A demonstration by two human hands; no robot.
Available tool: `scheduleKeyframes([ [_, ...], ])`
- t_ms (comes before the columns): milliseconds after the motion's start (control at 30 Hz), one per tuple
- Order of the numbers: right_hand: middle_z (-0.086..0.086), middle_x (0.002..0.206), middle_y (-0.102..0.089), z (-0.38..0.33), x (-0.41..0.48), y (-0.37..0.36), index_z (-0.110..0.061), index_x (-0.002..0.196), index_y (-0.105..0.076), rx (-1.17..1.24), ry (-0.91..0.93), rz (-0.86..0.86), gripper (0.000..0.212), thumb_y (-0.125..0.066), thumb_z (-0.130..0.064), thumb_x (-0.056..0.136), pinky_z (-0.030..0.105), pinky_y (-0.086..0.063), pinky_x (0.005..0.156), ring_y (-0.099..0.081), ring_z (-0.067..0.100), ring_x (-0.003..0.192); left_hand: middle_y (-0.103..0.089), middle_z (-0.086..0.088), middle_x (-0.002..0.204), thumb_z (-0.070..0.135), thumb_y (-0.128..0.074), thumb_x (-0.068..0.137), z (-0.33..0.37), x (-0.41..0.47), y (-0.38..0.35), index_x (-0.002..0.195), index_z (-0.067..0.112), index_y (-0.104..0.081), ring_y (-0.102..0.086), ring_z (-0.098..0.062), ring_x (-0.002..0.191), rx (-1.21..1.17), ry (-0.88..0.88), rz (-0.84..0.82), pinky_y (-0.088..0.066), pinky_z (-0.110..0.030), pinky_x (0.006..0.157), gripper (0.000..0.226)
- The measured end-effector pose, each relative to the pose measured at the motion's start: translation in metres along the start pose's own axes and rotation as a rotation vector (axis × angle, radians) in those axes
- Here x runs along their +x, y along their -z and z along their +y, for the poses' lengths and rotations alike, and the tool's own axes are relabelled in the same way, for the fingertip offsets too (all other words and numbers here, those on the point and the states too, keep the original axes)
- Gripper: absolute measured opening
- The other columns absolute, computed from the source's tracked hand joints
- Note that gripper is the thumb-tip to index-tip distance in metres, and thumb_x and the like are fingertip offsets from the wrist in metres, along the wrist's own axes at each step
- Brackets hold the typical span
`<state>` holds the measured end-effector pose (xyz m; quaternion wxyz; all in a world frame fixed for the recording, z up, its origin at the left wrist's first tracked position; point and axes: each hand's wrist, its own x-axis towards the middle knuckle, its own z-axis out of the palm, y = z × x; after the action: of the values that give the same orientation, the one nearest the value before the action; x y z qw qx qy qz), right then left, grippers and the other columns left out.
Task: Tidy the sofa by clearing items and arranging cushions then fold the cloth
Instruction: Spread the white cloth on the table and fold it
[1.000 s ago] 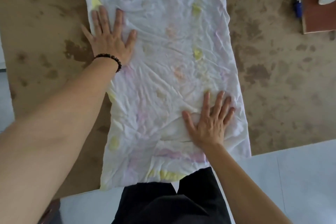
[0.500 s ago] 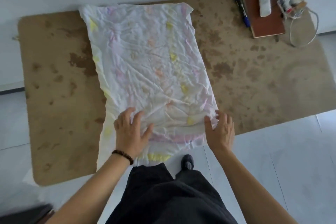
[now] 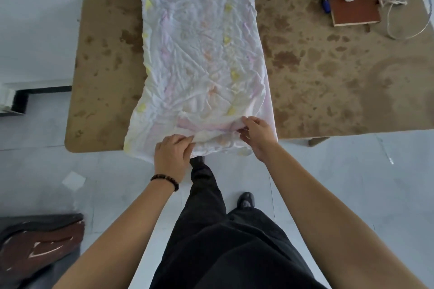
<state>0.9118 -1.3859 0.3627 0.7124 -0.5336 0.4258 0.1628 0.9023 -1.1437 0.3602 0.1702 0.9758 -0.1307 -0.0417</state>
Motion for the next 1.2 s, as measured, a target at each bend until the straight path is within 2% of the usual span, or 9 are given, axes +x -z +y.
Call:
scheduleKeyframes([
  [167, 0.014, 0.112, -0.072, -0.004, -0.022, -0.011, -0.003, 0.117, -0.062, 0.468, -0.152, -0.225, 0.039, -0.075, -0.023, 0.086, 0.034, -0.058, 0.079, -0.072, 0.024, 0.099, -0.070, -0.006, 0.096, 0.032, -0.050, 0.095, 0.013, -0.028, 0.032, 0.110, 0.012, -0.072, -0.063, -0.025, 0.081, -0.053, 0.001, 0.087, -0.052, -0.034, 0.070, 0.033],
  [300, 0.014, 0.110, -0.069, 0.004, -0.026, -0.029, -0.004, 0.119, -0.060, 0.222, -0.095, -0.073, 0.032, -0.066, -0.003, 0.088, 0.039, -0.058, 0.082, -0.068, 0.027, 0.092, -0.071, -0.002, 0.094, 0.021, -0.063, 0.092, 0.019, -0.044, 0.040, 0.106, 0.014, -0.074, -0.065, -0.018, 0.080, -0.181, -0.006, -0.015, -0.054, -0.030, 0.070, 0.019],
  [433, 0.010, 0.102, -0.066, 0.014, -0.020, -0.020, -0.010, 0.112, -0.059, 0.078, -0.081, 0.237, 0.025, -0.056, -0.011, 0.087, 0.039, -0.057, 0.081, -0.062, 0.023, 0.082, -0.072, 0.003, 0.097, 0.022, -0.065, 0.091, 0.027, -0.052, 0.033, 0.105, 0.015, -0.075, -0.062, -0.006, 0.080, -0.315, -0.040, -0.170, -0.055, -0.026, 0.077, 0.018],
  [600, 0.008, 0.107, -0.067, 0.034, -0.036, -0.015, -0.015, 0.113, -0.055, -0.103, -0.350, -0.020, 0.051, -0.078, -0.043, 0.077, 0.039, -0.060, 0.080, -0.069, 0.026, 0.096, -0.069, 0.004, 0.102, 0.025, -0.065, 0.091, 0.043, -0.060, 0.020, 0.108, 0.018, -0.074, -0.062, -0.009, 0.089, -0.428, -0.103, -0.392, -0.049, -0.018, 0.084, 0.020],
  [800, 0.009, 0.103, -0.065, 0.050, -0.049, -0.025, -0.005, 0.113, -0.058, -0.039, -0.180, 0.107, 0.031, -0.055, 0.000, 0.083, 0.031, -0.055, 0.060, -0.064, 0.024, 0.082, -0.041, 0.005, 0.136, 0.019, -0.067, 0.088, 0.028, -0.061, 0.016, 0.086, 0.028, -0.063, -0.028, -0.008, 0.132, -0.543, 0.011, -0.520, -0.028, -0.028, 0.110, 0.010],
  [900, 0.007, 0.095, -0.063, 0.043, -0.055, -0.023, -0.008, 0.093, -0.059, 0.013, -0.099, 0.203, 0.020, -0.049, 0.004, 0.080, 0.030, -0.054, 0.060, -0.062, 0.021, 0.079, -0.061, -0.001, 0.118, 0.010, -0.066, 0.088, 0.020, -0.052, 0.021, 0.078, 0.022, -0.054, -0.059, -0.013, 0.104, -0.813, 0.176, -0.645, -0.051, -0.029, 0.088, 0.020],
  [1000, 0.008, 0.097, -0.062, 0.031, -0.060, -0.015, -0.010, 0.086, -0.057, 0.092, -0.060, 0.271, 0.025, -0.041, 0.008, 0.080, 0.034, -0.056, 0.068, -0.061, 0.026, 0.087, -0.064, -0.005, 0.111, -0.001, -0.061, 0.085, 0.018, -0.049, 0.026, 0.076, 0.016, -0.051, -0.052, -0.014, 0.069, -0.838, 0.221, -0.654, -0.046, -0.020, 0.064, 0.022],
  [1100, 0.012, 0.093, -0.059, 0.018, -0.065, -0.004, -0.006, 0.091, -0.057, 0.163, -0.043, 0.263, 0.031, -0.035, 0.013, 0.080, 0.035, -0.054, 0.067, -0.056, 0.027, 0.082, -0.061, -0.004, 0.108, -0.002, -0.059, 0.085, 0.020, -0.048, 0.033, 0.101, 0.020, -0.051, -0.047, -0.014, 0.068, -0.877, 0.276, -0.624, -0.043, -0.014, 0.058, 0.028],
  [1200, 0.011, 0.094, -0.062, 0.010, -0.070, 0.002, -0.003, 0.111, -0.056, 0.108, -0.069, 0.167, 0.040, -0.034, 0.012, 0.081, 0.036, -0.055, 0.069, -0.059, 0.025, 0.080, -0.057, -0.004, 0.091, 0.000, -0.055, 0.087, 0.027, -0.043, 0.034, 0.135, 0.039, -0.028, -0.053, -0.014, 0.074, -0.831, 0.281, -0.697, -0.045, -0.016, 0.061, 0.067],
])
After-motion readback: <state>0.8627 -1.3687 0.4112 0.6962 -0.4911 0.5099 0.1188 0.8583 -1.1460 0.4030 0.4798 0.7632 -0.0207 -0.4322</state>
